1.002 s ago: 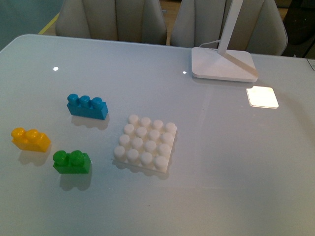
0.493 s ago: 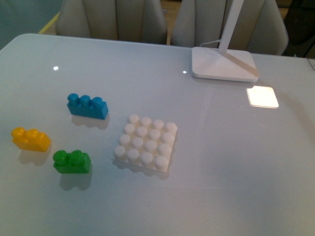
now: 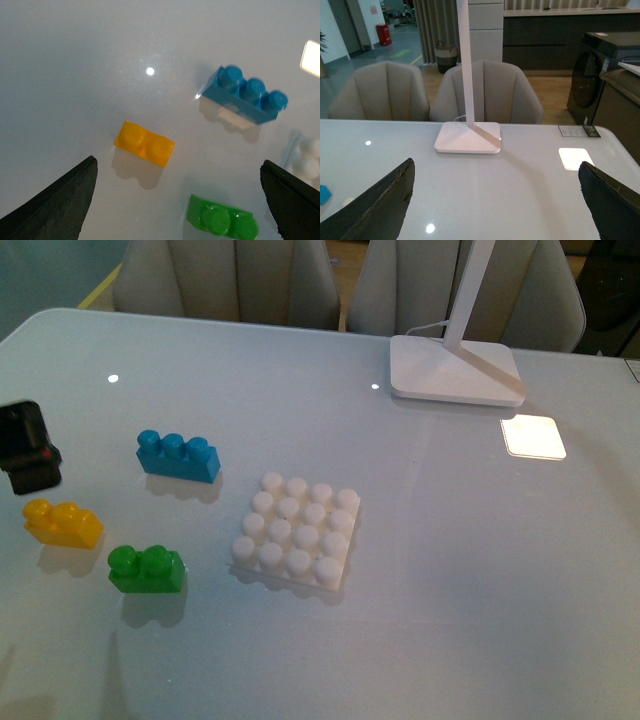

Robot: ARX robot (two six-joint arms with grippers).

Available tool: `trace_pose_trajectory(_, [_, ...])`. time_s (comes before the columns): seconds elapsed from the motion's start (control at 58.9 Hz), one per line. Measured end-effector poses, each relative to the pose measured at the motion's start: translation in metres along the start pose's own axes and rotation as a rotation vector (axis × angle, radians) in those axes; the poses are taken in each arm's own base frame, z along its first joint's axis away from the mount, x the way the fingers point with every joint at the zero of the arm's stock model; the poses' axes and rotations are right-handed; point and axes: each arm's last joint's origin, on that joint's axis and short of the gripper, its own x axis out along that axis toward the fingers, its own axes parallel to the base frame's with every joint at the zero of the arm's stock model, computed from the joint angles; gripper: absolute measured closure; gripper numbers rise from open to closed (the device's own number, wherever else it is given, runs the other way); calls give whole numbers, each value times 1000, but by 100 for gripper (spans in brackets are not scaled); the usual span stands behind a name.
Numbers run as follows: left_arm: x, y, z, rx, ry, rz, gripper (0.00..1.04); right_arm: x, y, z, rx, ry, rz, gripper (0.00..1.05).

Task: Insert yellow block into base center

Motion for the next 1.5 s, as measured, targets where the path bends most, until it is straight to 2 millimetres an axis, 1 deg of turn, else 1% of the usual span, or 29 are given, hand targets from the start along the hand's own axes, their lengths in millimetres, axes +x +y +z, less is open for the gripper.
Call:
trace_pose_trajectory(0.085, [11,-9,-7,84,23,-27,7,0,0,0,0,0,0,9])
trace_pose_trajectory(0.17, [20,-15,-10,146,26,-49,7,0,0,0,0,0,0,9])
trace_pose_trajectory(0.272, [32,-21,-8,215,26,-78,7,0,0,0,0,0,0,9])
trace_pose_trajectory(0.476, [44,-24,0,326,22,-123,7,0,0,0,0,0,0,9])
trace_pose_trajectory(0.629, [52,-13,1,356,43,-107,7,0,0,0,0,0,0,9])
trace_pose_trajectory(0.714, [57,0,4,361,55,-95,7,0,0,0,0,0,0,9])
trace_pose_trajectory(0.833, [62,20,14,368,68,-77,7,0,0,0,0,0,0,9])
trace_pose_trajectory(0.968, [66,31,17,341,100,-79,7,0,0,0,0,0,0,9])
trace_pose_trajectory(1.189, [72,41,16,273,157,-90,7,0,0,0,0,0,0,9])
trace_pose_trajectory(1.41, [72,43,15,245,188,-97,7,0,0,0,0,0,0,9])
trace_pose_trajectory(1.495, [76,45,12,242,212,-97,7,0,0,0,0,0,0,9])
